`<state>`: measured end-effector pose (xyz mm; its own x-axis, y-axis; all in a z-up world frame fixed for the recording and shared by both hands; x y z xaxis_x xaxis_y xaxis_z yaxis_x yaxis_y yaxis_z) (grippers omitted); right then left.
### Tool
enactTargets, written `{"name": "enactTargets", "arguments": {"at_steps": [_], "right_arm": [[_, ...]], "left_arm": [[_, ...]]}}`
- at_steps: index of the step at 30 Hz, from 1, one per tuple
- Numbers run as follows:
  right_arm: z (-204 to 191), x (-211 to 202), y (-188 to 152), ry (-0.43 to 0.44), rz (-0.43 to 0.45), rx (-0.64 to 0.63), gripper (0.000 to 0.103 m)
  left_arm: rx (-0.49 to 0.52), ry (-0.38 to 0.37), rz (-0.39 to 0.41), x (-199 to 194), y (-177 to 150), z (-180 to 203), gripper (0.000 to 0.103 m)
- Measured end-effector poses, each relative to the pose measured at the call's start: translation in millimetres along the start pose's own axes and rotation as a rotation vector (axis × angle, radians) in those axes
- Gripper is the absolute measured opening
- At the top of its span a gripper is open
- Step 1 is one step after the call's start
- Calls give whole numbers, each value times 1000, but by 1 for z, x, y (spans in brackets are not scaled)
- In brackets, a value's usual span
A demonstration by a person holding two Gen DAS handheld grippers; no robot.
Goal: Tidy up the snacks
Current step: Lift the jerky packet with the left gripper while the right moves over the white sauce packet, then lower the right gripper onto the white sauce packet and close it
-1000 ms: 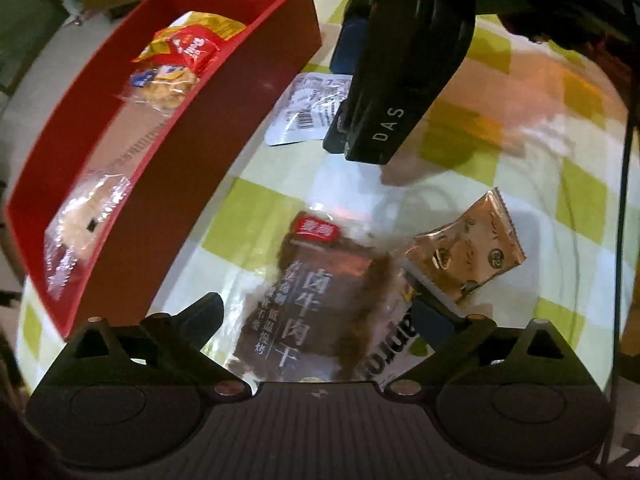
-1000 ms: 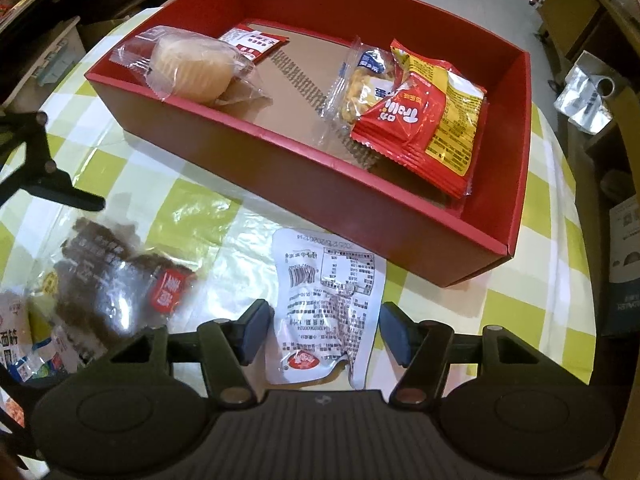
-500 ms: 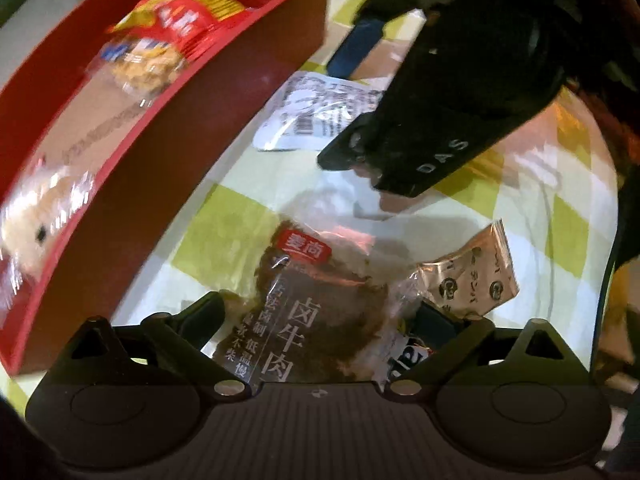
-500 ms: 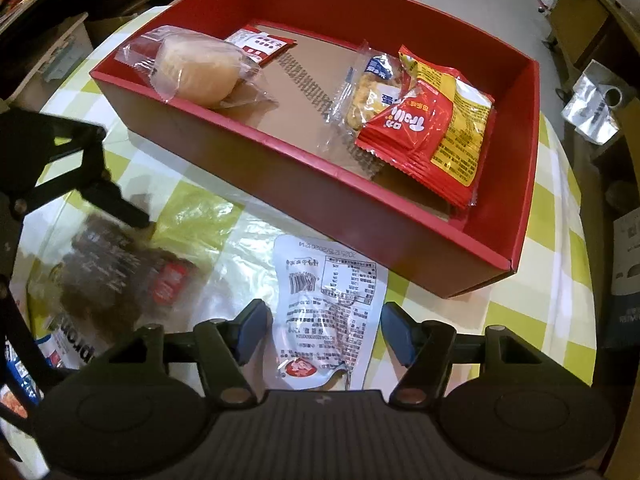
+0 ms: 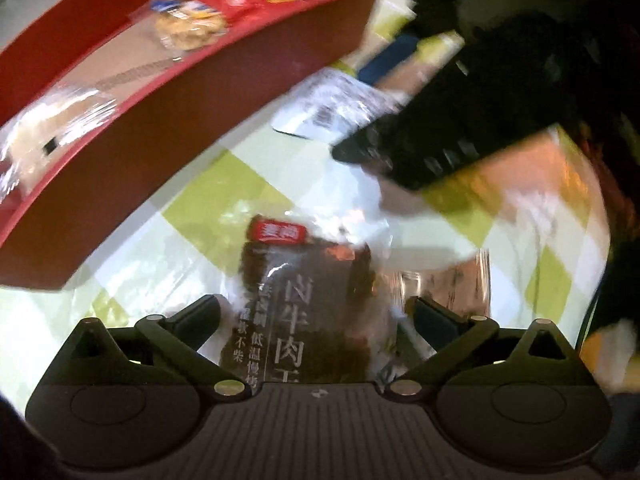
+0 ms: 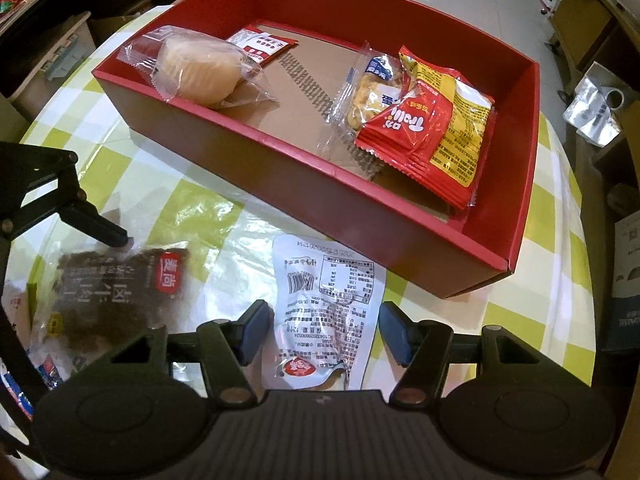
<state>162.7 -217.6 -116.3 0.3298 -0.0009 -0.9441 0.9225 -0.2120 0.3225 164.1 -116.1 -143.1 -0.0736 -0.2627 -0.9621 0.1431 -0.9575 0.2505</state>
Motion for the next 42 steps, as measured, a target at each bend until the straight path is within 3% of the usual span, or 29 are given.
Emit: {"name": "enactTargets", "arguments": {"at_steps": [2, 5, 7, 9, 11, 20, 29, 42], "right_arm": [[0, 0, 0, -2, 1, -5, 70], [-2, -1, -1, -14, 9, -20, 69], [-2, -2, -2, -20, 11, -34, 68], [-1, -3, -2, -26, 12, -40, 67], [1, -5, -3, -32, 13, -48, 66], [13, -17, -6, -48, 37, -45, 66], [16, -20, -20, -73, 35, -66, 65], [24, -24, -16, -41, 37, -7, 65]], "left_arm": [[-14, 13, -8, 0, -2, 1, 103], [21, 117, -79, 7, -3, 8, 103], [22, 145, -78, 7, -4, 12, 100], [-28, 154, -60, 4, -3, 14, 91], [-84, 162, -52, 1, -8, 14, 89], [-330, 234, -3, -5, -17, 6, 85], [-411, 407, 7, -6, 1, 16, 78], [-514, 361, 78, -22, 11, -2, 67]]}}
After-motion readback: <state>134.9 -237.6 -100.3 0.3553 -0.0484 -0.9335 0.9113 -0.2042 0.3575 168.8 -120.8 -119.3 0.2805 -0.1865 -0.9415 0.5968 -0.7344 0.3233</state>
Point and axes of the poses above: each gripper's, at about its wrist camera, not at the fingertips, and x roughly the way its jaws point, z to its right, y to its top, the point moved 7 cm from there along x, roughly the way its jaws point, and after that the axes turned 10 degrees about x, right-handed, at the moved point
